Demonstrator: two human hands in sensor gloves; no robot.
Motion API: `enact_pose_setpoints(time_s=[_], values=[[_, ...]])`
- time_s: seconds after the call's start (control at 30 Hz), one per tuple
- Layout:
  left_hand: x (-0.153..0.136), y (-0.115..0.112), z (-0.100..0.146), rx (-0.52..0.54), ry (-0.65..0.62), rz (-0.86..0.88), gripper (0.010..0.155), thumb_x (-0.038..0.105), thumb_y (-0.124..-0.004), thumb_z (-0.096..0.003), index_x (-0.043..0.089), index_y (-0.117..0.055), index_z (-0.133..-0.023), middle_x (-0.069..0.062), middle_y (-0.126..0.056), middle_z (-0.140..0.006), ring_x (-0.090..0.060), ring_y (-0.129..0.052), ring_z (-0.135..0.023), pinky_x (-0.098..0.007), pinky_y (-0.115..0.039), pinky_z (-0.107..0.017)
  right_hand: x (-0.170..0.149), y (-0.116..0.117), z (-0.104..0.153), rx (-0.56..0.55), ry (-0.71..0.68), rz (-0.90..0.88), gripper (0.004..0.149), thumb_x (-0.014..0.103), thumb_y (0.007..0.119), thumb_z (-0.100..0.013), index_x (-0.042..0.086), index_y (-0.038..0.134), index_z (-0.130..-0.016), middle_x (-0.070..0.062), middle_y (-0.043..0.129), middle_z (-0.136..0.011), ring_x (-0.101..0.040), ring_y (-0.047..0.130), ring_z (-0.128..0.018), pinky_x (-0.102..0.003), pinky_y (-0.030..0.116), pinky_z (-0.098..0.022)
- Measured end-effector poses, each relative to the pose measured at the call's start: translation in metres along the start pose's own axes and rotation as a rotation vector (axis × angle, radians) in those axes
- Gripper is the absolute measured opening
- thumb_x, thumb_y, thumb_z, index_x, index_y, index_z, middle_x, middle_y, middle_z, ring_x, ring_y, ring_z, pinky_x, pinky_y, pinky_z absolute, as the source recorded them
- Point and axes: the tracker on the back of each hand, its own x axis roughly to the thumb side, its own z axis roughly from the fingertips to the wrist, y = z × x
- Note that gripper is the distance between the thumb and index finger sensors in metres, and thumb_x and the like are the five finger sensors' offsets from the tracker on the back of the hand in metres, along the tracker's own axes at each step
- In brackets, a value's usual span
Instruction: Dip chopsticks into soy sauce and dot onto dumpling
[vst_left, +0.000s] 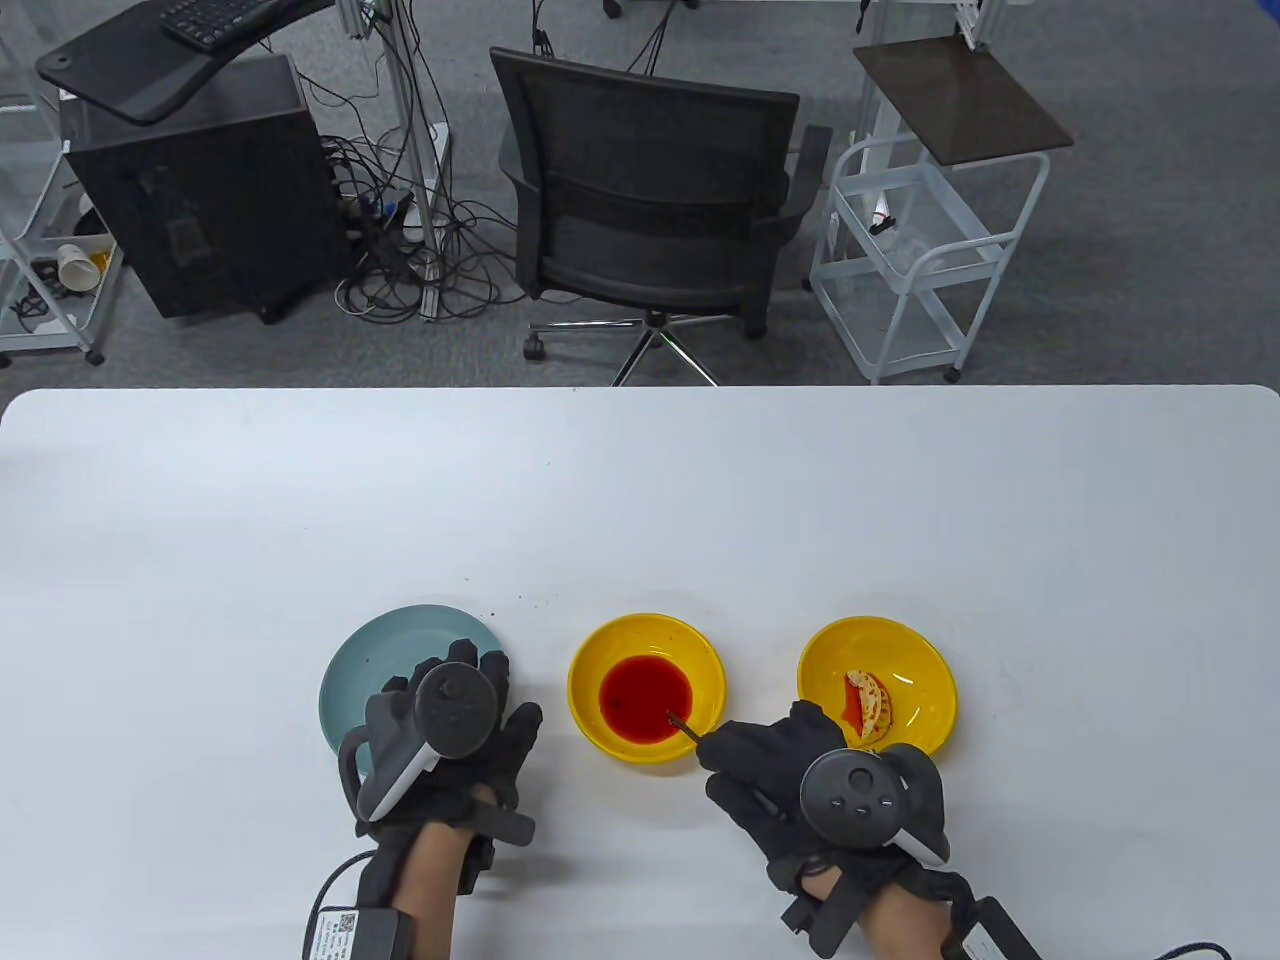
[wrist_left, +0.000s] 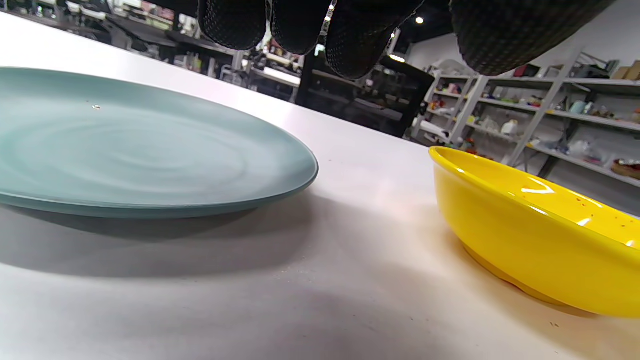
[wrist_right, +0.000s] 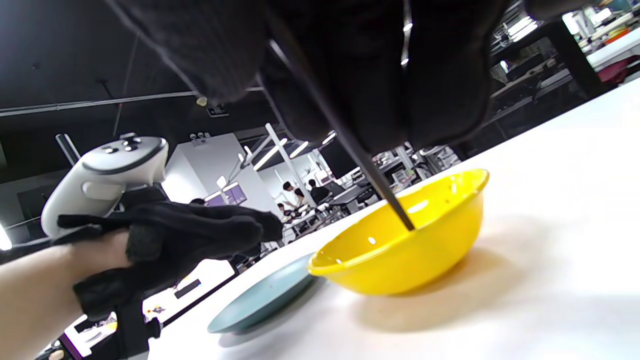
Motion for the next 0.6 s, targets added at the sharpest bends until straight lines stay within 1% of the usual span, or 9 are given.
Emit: enact_pose_setpoints(time_s=[0.17, 0.37, 0.53, 0.6], values=[[0.0, -0.001, 0.0, -0.012, 0.008, -0.017, 0.075, 0.062, -0.072, -0.0477, 0.021, -0.062, -0.109, -0.007, -0.048, -0.118, -0.046, -0.057, -0.105, -0.072, -0.039, -0.072, -0.003, -0.001, 0.0, 0.0, 0.009, -0.018, 0.052, 0.047, 0.076, -0.043, 0.018, 0.084, -0.085, -0.011, 0.092, -0.086, -0.041, 0.094, -0.067, -0.076, 0.051, -0.066], [0.0, 0.001, 0.0, 0.014, -0.002, -0.016, 0.075, 0.062, -0.072, -0.0476, 0.021, -0.062, -0.109, -0.007, -0.048, -0.118, -0.046, -0.056, -0.106, -0.072, -0.038, -0.072, -0.002, -0.003, 0.0, -0.012, 0.003, 0.002, 0.053, 0.048, 0.075, -0.043, 0.016, 0.084, -0.085, -0.013, 0.092, -0.085, -0.042, 0.094, -0.067, -0.076, 0.05, -0.066], [0.0, 0.002, 0.0, 0.027, -0.003, -0.009, 0.075, 0.062, -0.072, -0.0475, 0.021, -0.062, -0.109, -0.007, -0.049, -0.118, -0.047, -0.056, -0.106, -0.072, -0.038, -0.072, -0.004, -0.01, 0.002, -0.061, -0.013, -0.048, 0.051, 0.047, 0.076, -0.043, 0.016, 0.086, -0.083, -0.013, 0.094, -0.083, -0.042, 0.095, -0.065, -0.076, 0.051, -0.066], [0.0, 0.002, 0.0, 0.024, -0.002, -0.008, 0.075, 0.062, -0.072, -0.0475, 0.021, -0.062, -0.109, -0.007, -0.049, -0.118, -0.047, -0.056, -0.106, -0.072, -0.038, -0.072, -0.005, -0.02, 0.004, -0.101, -0.014, -0.08, 0.051, 0.046, 0.076, -0.043, 0.016, 0.086, -0.083, -0.014, 0.094, -0.083, -0.042, 0.095, -0.064, -0.076, 0.05, -0.066]])
